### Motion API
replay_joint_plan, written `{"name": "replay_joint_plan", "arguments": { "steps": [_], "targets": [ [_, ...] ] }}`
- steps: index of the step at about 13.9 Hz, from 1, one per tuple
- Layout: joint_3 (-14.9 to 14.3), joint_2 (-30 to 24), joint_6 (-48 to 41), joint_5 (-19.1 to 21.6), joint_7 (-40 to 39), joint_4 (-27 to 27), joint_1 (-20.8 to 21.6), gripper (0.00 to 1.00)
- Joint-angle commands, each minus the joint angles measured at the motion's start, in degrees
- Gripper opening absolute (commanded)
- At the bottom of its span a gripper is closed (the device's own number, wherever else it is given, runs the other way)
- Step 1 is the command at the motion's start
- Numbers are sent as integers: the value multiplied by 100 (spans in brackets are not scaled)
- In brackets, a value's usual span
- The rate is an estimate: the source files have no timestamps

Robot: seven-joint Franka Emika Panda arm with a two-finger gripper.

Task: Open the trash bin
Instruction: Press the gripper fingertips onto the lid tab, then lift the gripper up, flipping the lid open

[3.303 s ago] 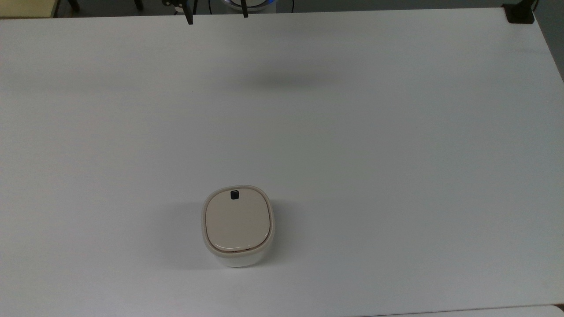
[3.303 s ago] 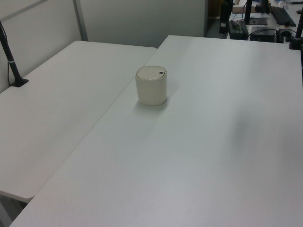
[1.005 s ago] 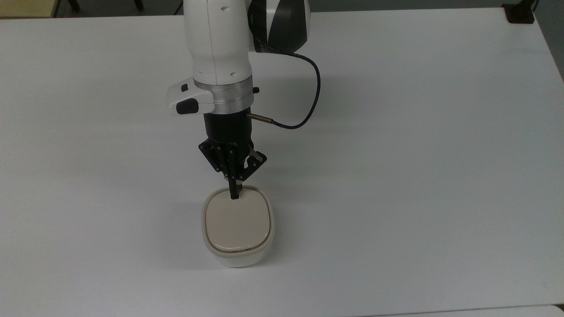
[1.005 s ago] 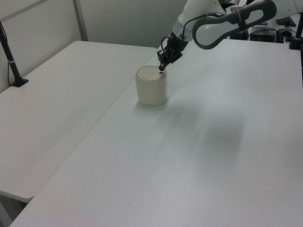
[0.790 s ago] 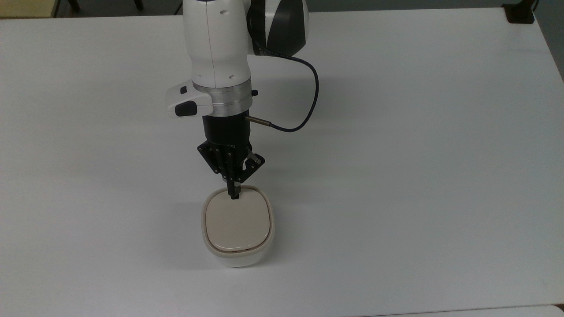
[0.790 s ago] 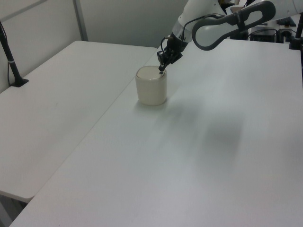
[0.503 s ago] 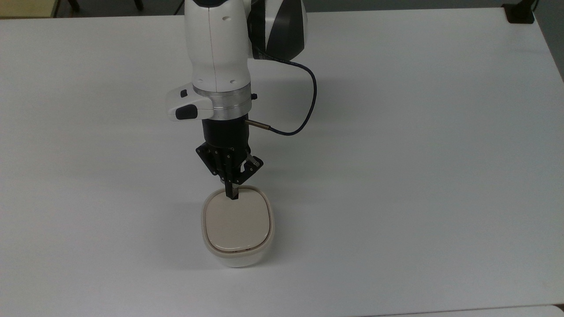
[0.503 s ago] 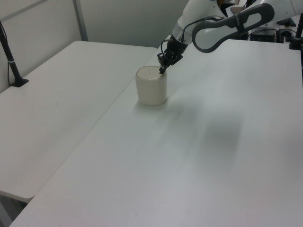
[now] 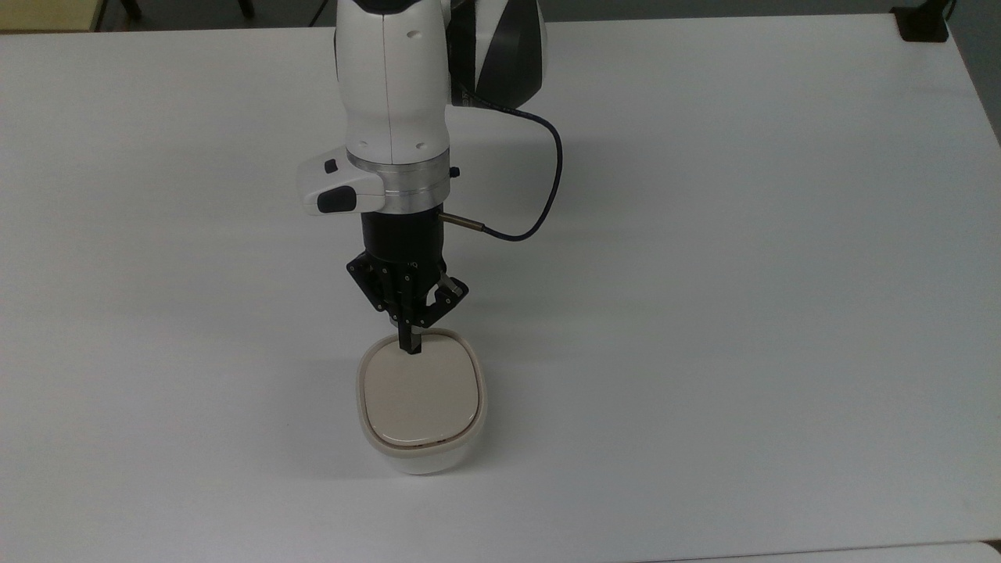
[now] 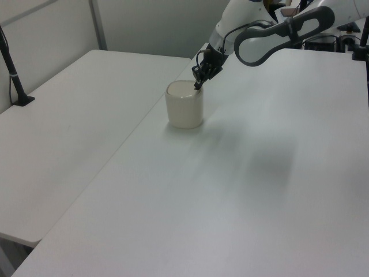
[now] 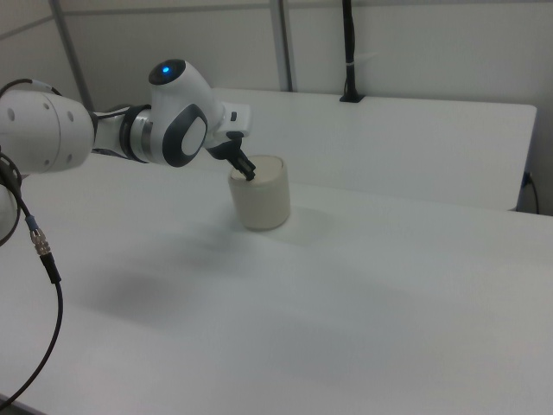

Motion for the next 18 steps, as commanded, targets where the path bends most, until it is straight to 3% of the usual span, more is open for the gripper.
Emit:
{"name": "replay_joint_plan", "arguments": {
  "steps": [1, 6, 12, 13, 16, 17, 18],
  "targets": [
    [-38, 52, 126, -179, 172, -209, 57, 0],
    [-29, -413, -31, -100, 497, -86, -4, 0],
    [-20, -1503, -1787, -56, 488, -16, -136, 1],
    [-20, -1635, -2060, -91, 462, -24, -136, 7],
    [-20, -2100, -2912, -83, 444, -60, -127, 88],
    [-20, -2189, -3185, -83, 436, -60, -110, 100],
    [-20, -2294, -3466, -91, 401, -68, -92, 100]
  ]
}}
